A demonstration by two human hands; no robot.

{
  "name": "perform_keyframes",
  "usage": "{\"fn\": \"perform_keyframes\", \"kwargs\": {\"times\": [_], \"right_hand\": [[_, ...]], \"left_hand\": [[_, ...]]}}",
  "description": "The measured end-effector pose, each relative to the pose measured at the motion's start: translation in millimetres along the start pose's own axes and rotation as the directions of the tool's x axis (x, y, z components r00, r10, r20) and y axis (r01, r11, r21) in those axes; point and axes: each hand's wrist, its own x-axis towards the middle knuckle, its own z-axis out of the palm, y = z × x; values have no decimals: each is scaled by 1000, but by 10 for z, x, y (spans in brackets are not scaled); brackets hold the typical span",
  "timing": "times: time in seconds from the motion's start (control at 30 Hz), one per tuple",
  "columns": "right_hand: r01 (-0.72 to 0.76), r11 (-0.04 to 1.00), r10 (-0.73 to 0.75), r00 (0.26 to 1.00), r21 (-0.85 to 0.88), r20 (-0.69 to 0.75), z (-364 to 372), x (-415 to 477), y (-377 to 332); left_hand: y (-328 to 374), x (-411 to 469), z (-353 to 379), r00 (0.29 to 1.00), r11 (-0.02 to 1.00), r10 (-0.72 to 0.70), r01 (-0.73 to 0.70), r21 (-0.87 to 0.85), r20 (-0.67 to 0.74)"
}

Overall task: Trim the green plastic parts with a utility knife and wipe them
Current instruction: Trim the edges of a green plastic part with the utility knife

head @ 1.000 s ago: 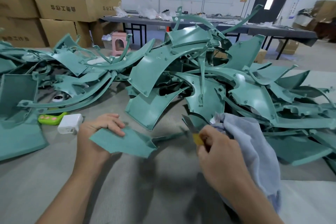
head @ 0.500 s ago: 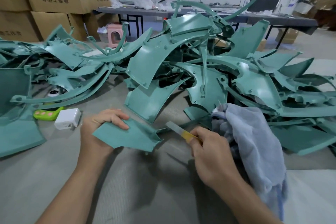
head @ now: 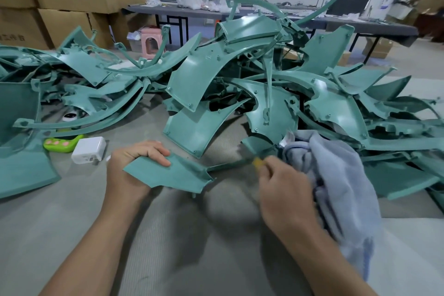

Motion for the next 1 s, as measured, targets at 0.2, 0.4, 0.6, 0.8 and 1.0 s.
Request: {"fn": "perform_keyframes", "kwargs": {"times": [0.2, 0.4, 0.6, 0.8, 1.0], "right_hand": [[17, 991, 8, 984, -135, 177, 58, 52, -27], [-11, 998, 7, 998, -62, -58, -39, 92, 99], [129, 971, -102, 985, -202, 141, 110, 56, 39], [22, 997, -14, 993, 67, -120, -55, 74, 203], [243, 867, -243, 968, 434, -56, -66, -208, -105]], "left_hand": [[124, 12, 63, 1000, 1000, -15, 15, 0, -19], [126, -7, 114, 998, 998, -55, 55, 35, -18], [123, -47, 69, 989, 989, -137, 141, 55, -59], [250, -38, 146, 957, 935, -285, 290, 205, -53], [453, -138, 237, 979, 942, -171, 128, 310, 115]]}}
